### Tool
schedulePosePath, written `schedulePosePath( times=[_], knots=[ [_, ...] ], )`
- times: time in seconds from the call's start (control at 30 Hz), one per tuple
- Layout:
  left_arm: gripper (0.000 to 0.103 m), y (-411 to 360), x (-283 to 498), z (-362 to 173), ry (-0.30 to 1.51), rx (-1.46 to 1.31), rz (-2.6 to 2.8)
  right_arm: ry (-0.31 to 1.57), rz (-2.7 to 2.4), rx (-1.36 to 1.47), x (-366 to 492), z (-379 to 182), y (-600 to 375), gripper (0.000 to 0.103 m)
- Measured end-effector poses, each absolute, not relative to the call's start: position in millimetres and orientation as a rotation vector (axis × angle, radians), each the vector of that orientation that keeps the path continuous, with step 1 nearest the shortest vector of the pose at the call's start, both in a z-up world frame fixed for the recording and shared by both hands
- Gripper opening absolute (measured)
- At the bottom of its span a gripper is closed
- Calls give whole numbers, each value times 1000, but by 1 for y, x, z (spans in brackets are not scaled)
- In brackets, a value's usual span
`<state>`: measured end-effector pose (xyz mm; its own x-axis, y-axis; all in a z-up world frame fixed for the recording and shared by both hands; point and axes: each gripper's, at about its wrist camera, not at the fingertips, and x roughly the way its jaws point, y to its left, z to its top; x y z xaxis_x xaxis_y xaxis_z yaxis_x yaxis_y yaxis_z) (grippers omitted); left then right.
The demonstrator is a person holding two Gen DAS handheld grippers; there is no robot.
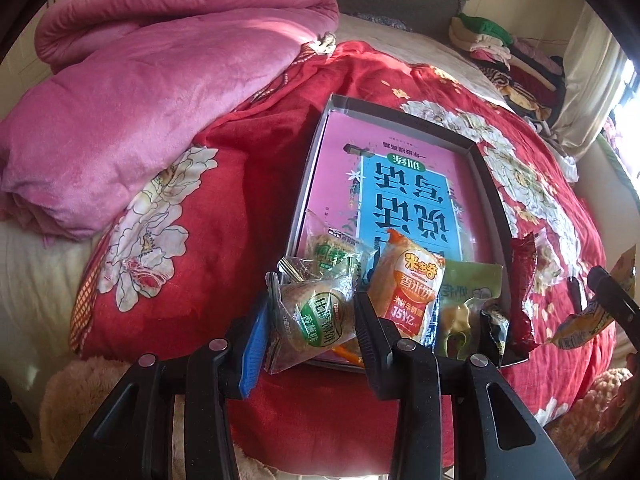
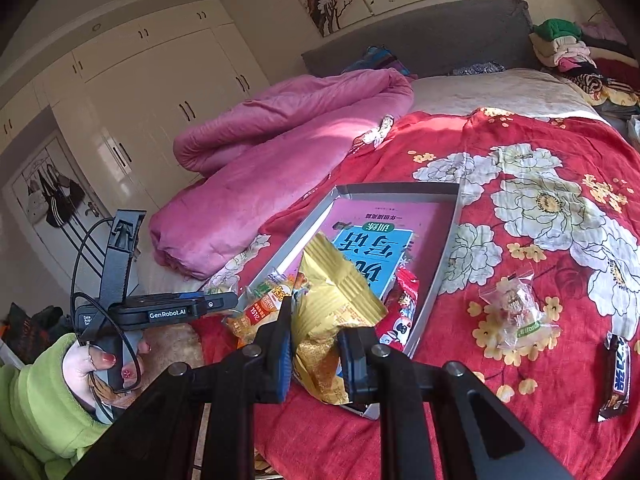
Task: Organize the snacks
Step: 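Carry the pastry packet to the tray with the left tool while the right tool carries the gold wrapper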
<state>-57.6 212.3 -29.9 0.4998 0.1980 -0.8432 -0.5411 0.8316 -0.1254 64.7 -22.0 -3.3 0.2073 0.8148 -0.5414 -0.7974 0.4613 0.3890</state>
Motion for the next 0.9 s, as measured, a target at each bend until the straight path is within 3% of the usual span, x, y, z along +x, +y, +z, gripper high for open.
schedulePosePath(
  times=[0.9],
  knots=[
    [43, 194, -40, -45, 952, -353, 379, 725, 1027, -72, 80, -23, 29, 21]
  ],
)
